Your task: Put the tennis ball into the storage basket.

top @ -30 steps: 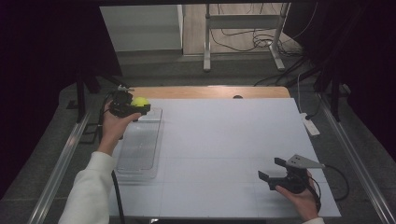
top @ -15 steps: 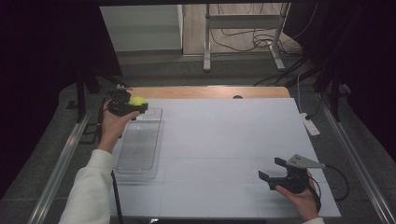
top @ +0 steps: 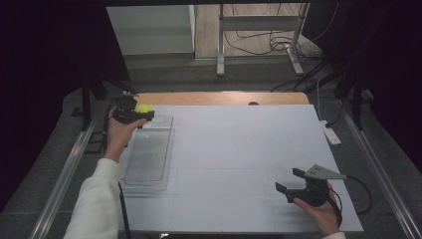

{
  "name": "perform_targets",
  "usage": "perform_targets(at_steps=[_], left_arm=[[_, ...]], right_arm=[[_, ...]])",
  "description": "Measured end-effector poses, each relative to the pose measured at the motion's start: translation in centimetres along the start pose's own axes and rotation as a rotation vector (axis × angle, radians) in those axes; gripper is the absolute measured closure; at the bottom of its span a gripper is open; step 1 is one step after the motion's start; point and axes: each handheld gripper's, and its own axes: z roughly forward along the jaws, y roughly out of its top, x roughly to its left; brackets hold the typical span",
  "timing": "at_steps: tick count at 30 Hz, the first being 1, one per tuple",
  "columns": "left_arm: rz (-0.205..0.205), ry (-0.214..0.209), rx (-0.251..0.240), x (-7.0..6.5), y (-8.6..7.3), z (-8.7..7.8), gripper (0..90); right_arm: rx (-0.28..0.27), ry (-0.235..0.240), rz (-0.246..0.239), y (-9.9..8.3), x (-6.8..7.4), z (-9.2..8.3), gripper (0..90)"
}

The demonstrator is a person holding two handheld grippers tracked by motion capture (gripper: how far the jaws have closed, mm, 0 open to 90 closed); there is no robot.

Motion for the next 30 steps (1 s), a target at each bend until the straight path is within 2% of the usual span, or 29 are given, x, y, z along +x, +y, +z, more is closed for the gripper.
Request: perform_targets(at_steps=[12, 30], left_arm=[[-0.031, 0.030, 0.037, 1.0, -0.4, 1.1, 26.5], [-0.018, 0.043, 0.075, 1.5, -1.1, 1.8, 26.4]], right_arm=[[0.002, 0.002, 0.004, -0.1, -0.1, 0.0, 9.3], [0.004, -0.002, 0.002, -0.1, -0.1, 0.0, 9.3]])
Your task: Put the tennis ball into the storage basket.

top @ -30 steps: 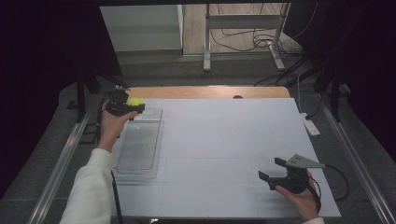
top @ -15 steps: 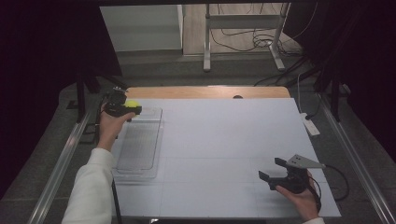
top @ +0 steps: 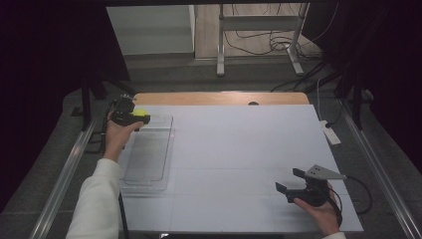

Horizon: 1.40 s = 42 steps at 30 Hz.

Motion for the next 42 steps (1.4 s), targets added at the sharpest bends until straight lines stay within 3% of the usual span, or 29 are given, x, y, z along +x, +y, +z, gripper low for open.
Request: perform_targets(at_steps=[20, 27, 42], left_arm=[[0.020, 0.005, 0.054, -0.2, -0.9, 1.1, 26.3], [0.027, 0.016, 0.098, -0.5, -1.0, 1.8, 26.3], [0.039, 0.017, 0.121, -1.0, -1.3, 2.6, 26.2]], right_arm=[[0.001, 0.000, 0.002, 0.0, -0.1, 0.0, 9.4], [0.002, 0.000, 0.001, 0.0, -0.1, 0.1, 9.5], [0.002, 0.000, 0.000, 0.0, 0.0, 0.1, 9.5]])
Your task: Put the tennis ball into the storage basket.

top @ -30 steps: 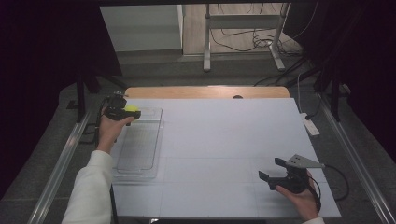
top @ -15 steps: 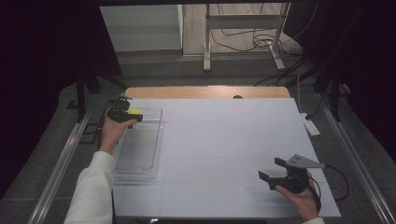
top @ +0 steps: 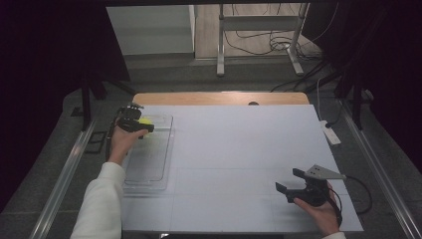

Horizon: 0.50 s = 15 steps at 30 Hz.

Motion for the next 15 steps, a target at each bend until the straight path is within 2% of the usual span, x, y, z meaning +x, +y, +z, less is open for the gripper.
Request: perform_targets(at_steps=[15], left_arm=[[0.014, 0.024, 0.042, -0.5, -0.1, 1.3, 26.0]], right_arm=[[0.001, -0.004, 0.002, 0.0, -0.1, -0.1, 9.4]])
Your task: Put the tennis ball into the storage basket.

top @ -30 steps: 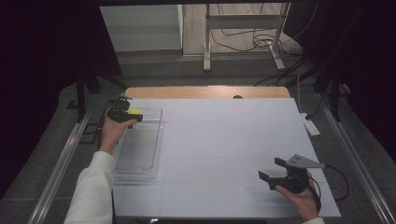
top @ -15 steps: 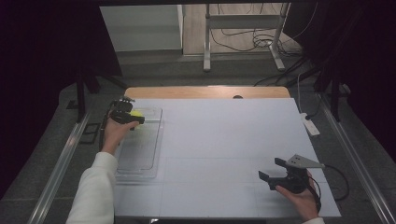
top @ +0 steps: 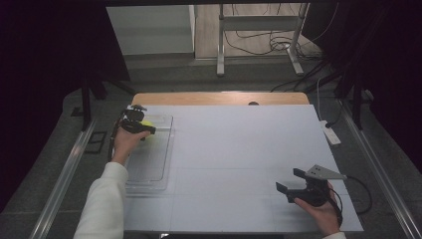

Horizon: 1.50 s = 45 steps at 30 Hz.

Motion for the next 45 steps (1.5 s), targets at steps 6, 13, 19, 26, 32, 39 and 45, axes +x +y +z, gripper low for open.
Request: perform_targets(at_steps=[6, 13, 19, 26, 32, 39, 45], left_arm=[[0.006, 0.016, 0.019, -0.1, 0.0, 0.4, 25.9], [0.005, 0.011, 0.029, -0.1, -0.1, 0.8, 25.7], [0.008, 0.021, 0.029, -0.2, -0.1, 0.9, 25.1], [0.015, 0.017, 0.008, -0.4, 0.0, 0.7, 18.7], [0.010, 0.010, -0.023, -0.3, 0.0, 0.4, 12.1], [0.012, -0.040, -0.053, -0.2, 0.0, -0.2, 10.5], [0.000, -0.076, -0.084, -0.1, -0.2, -1.0, 10.5]], right_arm=[[-0.001, 0.003, -0.003, 0.0, 0.0, 0.1, 9.4], [0.001, 0.000, 0.001, 0.0, -0.1, 0.1, 9.4], [0.001, 0.001, 0.001, 0.0, 0.0, 0.1, 9.5], [0.001, 0.002, 0.000, 0.0, 0.0, 0.1, 9.4], [0.004, 0.005, -0.002, 0.0, 0.0, 0.1, 9.4], [0.005, 0.005, -0.001, 0.0, 0.0, 0.1, 9.4], [0.004, 0.005, 0.000, 0.0, 0.0, 0.1, 9.4]])
